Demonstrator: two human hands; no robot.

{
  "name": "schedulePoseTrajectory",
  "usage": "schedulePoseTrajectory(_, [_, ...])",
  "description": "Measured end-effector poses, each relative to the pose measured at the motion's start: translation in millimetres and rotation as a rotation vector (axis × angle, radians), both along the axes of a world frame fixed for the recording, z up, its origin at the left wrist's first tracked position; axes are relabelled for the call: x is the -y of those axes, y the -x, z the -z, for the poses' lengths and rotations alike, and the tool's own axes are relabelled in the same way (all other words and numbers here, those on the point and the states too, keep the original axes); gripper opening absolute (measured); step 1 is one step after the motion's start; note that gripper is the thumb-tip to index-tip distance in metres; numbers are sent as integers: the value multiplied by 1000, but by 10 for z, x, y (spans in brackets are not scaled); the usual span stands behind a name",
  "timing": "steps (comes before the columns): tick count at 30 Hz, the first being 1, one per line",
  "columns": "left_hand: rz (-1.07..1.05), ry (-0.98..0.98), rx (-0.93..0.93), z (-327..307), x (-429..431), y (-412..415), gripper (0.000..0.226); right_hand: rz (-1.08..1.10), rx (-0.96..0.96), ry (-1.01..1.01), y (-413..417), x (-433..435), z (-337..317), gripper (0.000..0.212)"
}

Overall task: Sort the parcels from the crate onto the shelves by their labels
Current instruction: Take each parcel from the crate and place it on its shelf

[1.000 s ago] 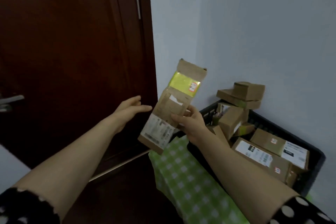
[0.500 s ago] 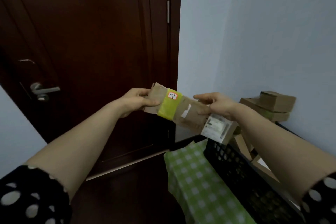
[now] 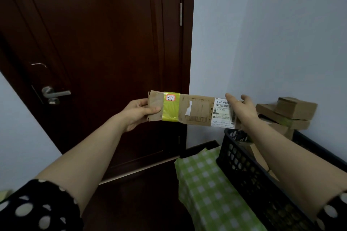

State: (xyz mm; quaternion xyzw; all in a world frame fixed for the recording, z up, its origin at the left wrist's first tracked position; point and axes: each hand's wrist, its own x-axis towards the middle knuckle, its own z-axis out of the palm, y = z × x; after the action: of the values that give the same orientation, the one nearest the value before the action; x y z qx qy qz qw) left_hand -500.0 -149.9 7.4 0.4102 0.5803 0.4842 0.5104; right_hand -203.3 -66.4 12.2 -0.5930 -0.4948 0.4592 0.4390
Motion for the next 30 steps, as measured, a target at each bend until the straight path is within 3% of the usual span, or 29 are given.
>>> schedulePoseTrajectory(15, [-42, 33, -18, 62, 242, 208, 53, -78, 29, -6, 211, 86, 137, 72])
schedulePoseTrajectory(17, [-55, 40, -27, 77, 339, 269, 53, -88, 179, -59, 280, 99, 179, 68])
schedulePoseTrajectory(22, [-114, 88, -28, 174, 644, 480, 45, -293, 847, -354, 663, 219, 166, 39])
schedulePoseTrajectory(24, [-141, 99, -28, 235, 790, 567, 45, -460, 970, -456, 913, 330, 95, 40])
schedulePoseTrajectory(30, [-313, 120, 39, 428, 1466, 716, 40, -1025, 1083, -461, 1635, 656, 96, 62])
